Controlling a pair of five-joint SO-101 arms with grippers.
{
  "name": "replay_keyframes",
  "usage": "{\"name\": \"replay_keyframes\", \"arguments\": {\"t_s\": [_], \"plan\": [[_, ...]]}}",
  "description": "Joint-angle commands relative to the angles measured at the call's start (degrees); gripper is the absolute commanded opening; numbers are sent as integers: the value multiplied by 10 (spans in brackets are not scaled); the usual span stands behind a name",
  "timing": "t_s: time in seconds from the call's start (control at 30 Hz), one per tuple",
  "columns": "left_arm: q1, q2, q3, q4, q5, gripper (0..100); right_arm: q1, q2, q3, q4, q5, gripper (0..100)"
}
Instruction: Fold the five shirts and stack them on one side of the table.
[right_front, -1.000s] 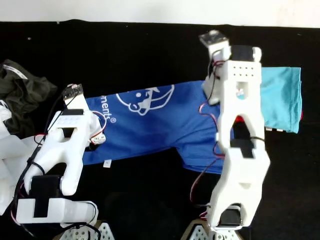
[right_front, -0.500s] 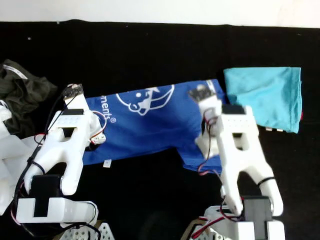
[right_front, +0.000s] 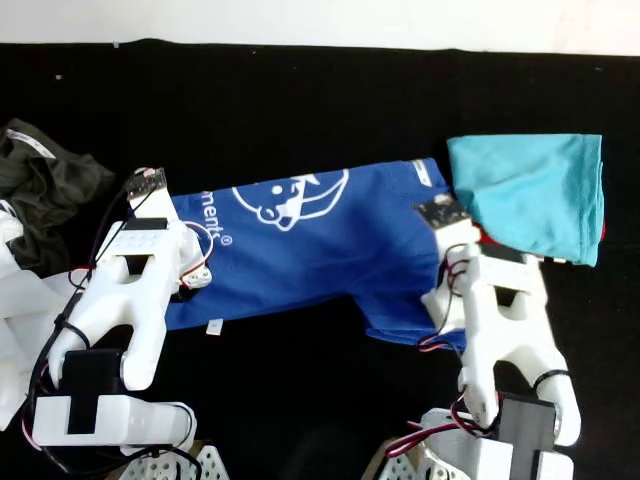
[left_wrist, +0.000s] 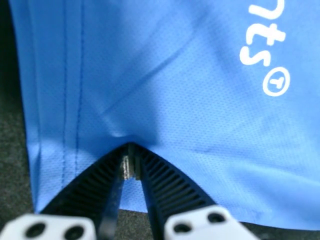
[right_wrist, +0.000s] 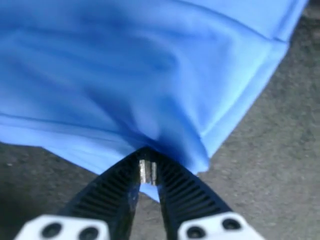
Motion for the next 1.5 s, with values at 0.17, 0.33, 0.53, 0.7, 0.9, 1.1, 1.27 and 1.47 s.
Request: {"name": "replay_keyframes", "arguments": {"t_s": [0.17, 0.33, 0.53, 0.7, 0.9, 1.1, 1.27, 1.47], "plan": [[6, 2, -14, -12, 1, 9, 77, -22, 2, -7, 58, 6], [5, 2, -14, -11, 1, 9, 80, -30, -6, 1, 56, 6], [2, 4, -17, -12, 0, 9, 60, -80, -97, 98, 11, 6], [-3, 87, -111, 44, 0, 9, 0, -152, -105, 138, -6, 6], [-51, 258, -341, 145, -36, 9, -80, -178, -97, 143, -33, 6], [-66, 380, -534, 229, -86, 9, -120, -135, -34, 78, -55, 6], [-84, 441, -691, 303, -86, 9, -120, -95, -20, 29, -55, 6], [-81, 450, -770, 410, -86, 9, -123, -32, -23, -8, -55, 6]]}}
